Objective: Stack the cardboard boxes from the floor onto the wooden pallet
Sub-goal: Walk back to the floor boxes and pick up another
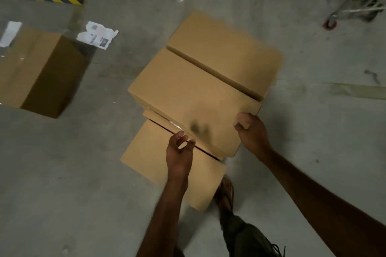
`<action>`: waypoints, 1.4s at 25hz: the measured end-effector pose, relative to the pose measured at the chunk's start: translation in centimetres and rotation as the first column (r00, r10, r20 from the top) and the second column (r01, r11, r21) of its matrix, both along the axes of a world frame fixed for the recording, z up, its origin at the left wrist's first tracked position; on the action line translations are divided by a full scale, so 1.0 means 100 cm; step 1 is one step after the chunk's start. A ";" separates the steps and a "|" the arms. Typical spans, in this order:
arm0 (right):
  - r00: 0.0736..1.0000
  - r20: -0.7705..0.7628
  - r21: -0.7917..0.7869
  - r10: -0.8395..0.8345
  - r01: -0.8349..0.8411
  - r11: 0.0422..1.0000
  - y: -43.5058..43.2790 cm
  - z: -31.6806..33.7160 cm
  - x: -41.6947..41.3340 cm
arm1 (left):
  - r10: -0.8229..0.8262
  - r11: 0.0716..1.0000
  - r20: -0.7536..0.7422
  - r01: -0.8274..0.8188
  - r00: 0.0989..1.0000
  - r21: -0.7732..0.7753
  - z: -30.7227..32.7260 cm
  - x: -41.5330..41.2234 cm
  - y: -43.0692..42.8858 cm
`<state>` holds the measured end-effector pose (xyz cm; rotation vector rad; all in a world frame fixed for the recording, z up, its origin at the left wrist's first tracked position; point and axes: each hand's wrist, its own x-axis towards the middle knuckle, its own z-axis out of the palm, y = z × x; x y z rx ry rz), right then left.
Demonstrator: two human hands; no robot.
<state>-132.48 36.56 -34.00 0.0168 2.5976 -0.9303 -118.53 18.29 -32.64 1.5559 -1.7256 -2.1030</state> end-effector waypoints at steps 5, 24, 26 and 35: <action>0.985 -0.059 0.182 0.164 -0.151 0.972 0.013 -0.054 -0.082 | 0.136 0.983 0.097 -0.146 0.986 0.108 -0.060 -0.084 0.046; 0.875 0.329 0.030 0.355 -0.385 0.922 -0.034 -0.006 -0.131 | 0.303 0.943 0.236 -0.256 0.923 -0.211 -0.027 -0.048 -0.004; 0.848 0.365 0.012 0.384 -0.417 0.909 -0.049 0.019 -0.124 | 0.292 0.944 0.194 -0.249 0.936 -0.218 0.005 -0.036 -0.021; 0.950 0.180 -0.201 0.255 -0.218 0.955 -0.086 0.154 -0.084 | 0.060 0.955 -0.281 -0.137 0.958 -0.265 0.143 0.017 -0.097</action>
